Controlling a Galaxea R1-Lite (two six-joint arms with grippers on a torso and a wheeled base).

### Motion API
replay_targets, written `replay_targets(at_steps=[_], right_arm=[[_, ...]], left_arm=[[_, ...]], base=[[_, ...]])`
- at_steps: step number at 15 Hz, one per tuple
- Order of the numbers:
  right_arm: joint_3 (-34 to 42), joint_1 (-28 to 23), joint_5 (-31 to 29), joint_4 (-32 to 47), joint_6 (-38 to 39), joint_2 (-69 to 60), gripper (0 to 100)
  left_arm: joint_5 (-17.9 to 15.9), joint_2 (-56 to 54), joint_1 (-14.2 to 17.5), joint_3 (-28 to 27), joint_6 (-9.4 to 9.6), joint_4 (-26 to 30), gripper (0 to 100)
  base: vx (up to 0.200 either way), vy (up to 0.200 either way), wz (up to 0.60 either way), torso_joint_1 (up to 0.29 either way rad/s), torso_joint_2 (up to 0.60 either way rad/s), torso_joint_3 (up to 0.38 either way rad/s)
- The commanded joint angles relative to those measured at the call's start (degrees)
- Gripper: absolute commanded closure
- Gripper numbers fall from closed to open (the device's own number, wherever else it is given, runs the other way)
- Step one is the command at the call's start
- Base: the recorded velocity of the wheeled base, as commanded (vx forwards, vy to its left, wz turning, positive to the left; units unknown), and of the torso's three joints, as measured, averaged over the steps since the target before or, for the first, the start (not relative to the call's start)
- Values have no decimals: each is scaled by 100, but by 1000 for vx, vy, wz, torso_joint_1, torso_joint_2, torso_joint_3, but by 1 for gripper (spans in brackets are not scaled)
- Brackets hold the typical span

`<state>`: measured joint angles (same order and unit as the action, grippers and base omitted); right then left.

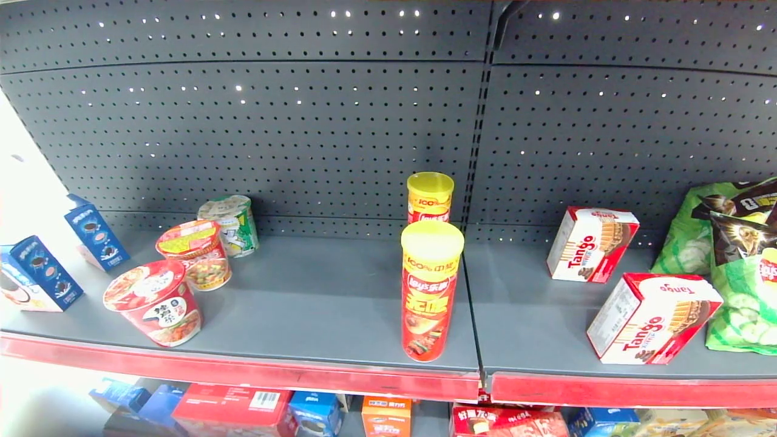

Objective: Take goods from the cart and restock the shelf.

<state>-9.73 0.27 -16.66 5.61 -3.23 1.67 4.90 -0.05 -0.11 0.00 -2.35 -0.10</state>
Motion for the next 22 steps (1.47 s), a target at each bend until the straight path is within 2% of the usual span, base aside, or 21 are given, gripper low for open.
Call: replay_targets(at_steps=[1,2,6,9,11,14,15,17,21,22], right_arm=[[815,-27,67,-578,7,-167,0],[964,-27,120,-921,42,-167,0],[964,-27,199,-904,86,-167,0],[955,-18,1297,-904,112,-167,0],[964,-18,1693,-904,59,-167,0],[973,-18,1666,-974,59,-167,0],[973,-27,1499,-1027,200,-167,0],[973,-27,1526,-1018,393,-167,0],[973,-18,1614,-974,130,-167,0],[973,-18,1772,-684,103,-167,0]], left_arm=[[2,14,2,0,-2,-8,0],[2,14,2,0,-2,1,0],[2,14,2,0,-2,-8,0],[2,14,2,0,-2,1,0],[2,14,2,0,-2,1,0],[2,14,2,0,-2,-8,0],[2,14,2,0,-2,-8,0],[2,14,2,0,-2,1,0],[2,14,2,0,-2,-8,0],[2,14,2,0,-2,1,0]], base=[[0,0,0,0,0,0],[0,0,0,0,0,0],[0,0,0,0,0,0],[0,0,0,0,0,0],[0,0,0,0,0,0],[0,0,0,0,0,0],[0,0,0,0,0,0],[0,0,0,0,0,0],[0,0,0,0,0,0],[0,0,0,0,0,0]])
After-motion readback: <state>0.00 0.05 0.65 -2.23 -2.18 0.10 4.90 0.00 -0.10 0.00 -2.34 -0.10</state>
